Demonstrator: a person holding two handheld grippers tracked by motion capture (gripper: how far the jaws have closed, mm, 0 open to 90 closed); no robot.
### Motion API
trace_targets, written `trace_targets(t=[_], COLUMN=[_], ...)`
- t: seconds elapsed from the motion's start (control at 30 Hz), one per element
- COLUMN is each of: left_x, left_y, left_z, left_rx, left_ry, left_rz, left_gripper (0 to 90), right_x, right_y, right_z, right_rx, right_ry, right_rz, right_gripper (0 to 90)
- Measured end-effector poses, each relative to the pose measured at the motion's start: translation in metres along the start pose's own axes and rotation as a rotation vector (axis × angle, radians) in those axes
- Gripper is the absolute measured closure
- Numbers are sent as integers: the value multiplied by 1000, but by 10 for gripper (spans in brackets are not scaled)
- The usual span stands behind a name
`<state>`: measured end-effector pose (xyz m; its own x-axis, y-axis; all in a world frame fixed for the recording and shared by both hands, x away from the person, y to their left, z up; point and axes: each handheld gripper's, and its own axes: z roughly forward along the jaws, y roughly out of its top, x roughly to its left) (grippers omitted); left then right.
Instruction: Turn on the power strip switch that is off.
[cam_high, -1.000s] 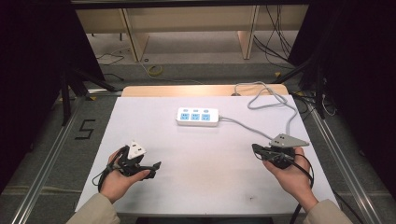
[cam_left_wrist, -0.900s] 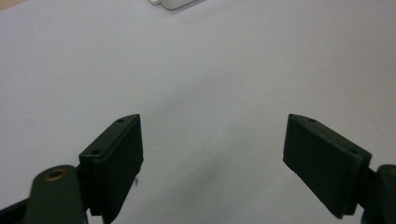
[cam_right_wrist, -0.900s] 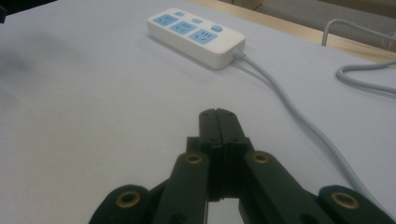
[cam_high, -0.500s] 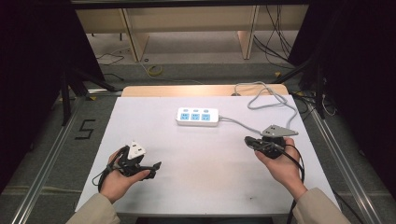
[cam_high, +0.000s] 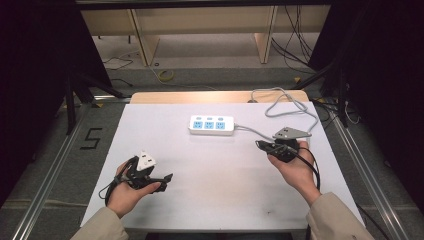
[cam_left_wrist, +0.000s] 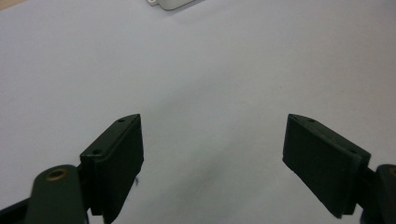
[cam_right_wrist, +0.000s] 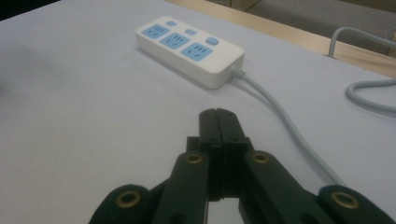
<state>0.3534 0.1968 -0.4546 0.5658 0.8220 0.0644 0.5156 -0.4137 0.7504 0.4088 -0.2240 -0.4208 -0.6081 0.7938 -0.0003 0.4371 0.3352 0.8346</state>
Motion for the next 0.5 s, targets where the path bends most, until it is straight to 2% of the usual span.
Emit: trace_targets(t=[0.5], left_x=[-1], left_y=[0], left_z=[0], left_rx=[-3], left_ry=[-2], left_rz=[3], left_gripper=[201], right_x=[0], right_y=[13], right_z=[21], right_rx=[21], right_ry=[-1], right_rz=[0], right_gripper=[900])
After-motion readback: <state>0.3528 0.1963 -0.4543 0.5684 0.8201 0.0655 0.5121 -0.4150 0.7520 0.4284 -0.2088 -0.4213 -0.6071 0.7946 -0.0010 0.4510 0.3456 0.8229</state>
